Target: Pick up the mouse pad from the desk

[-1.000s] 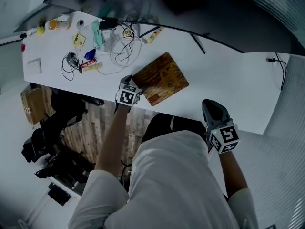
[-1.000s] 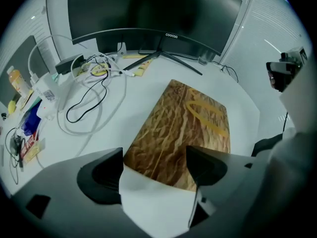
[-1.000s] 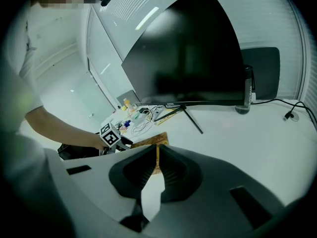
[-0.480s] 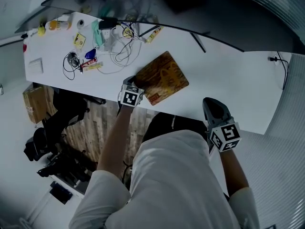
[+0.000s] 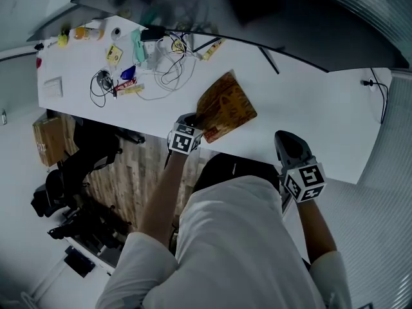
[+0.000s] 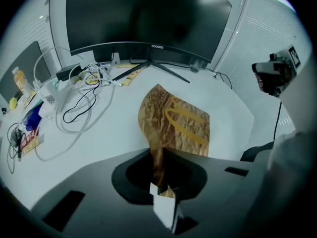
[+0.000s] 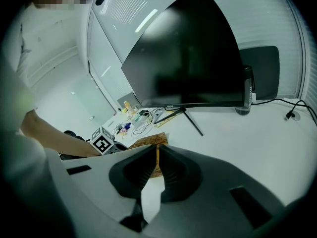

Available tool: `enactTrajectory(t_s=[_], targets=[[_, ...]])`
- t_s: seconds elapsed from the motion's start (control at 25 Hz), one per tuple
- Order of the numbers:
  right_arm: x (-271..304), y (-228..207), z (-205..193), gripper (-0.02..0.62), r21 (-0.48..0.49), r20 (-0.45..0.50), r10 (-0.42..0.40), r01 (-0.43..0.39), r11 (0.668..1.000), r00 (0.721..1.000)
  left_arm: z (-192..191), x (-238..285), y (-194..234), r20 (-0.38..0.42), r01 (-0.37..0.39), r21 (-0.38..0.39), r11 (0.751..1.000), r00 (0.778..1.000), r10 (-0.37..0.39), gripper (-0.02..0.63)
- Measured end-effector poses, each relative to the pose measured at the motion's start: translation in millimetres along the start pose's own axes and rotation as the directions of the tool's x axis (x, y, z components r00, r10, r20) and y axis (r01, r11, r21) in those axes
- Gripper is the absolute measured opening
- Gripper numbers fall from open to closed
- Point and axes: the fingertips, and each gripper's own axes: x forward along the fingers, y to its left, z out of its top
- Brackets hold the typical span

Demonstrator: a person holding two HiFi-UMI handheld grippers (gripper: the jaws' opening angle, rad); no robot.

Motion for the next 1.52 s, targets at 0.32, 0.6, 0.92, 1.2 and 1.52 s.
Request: enactTrajectory(t_s=[0.32, 0.6, 0.92, 1.2, 1.52], targets=[[-4.4, 31.2, 8.5, 0.038, -0.047, 0.039, 0.004, -0.002, 0.999, 0.999, 20.1, -67.6, -37.0, 0.165, 0.135, -0.018, 0.991, 0.978, -0.130, 0.040], [-14.3, 82.2, 10.7, 0.038, -0.118, 0.091, -0.024, 0.034, 0.992, 0.996, 19.9, -133.9, -54.3, 0.294, 0.164, 0.073, 0.984, 0.939, -0.179, 0.040], [-37.7, 149.5, 6.6, 0.038, -0.185, 0.176, -0.095, 0.127, 0.975, 0.980, -6.3, -202.9, -54.3, 0.409, 0.188, 0.125, 0.974, 0.885, -0.223, 0.040], [-69.9, 196.2, -16.6, 0.038, -0.179, 0.252, -0.181, 0.230, 0.957, 0.951, -39.9, -268.8, -57.1, 0.493, 0.227, 0.166, 0.960, 0.824, -0.280, 0.040], [-107.9, 235.8, -41.2, 0.038, -0.132, 0.334, -0.274, 0.333, 0.934, 0.902, -65.1, -323.6, -49.2, 0.540, 0.212, 0.239, 0.948, 0.782, -0.311, 0.040]])
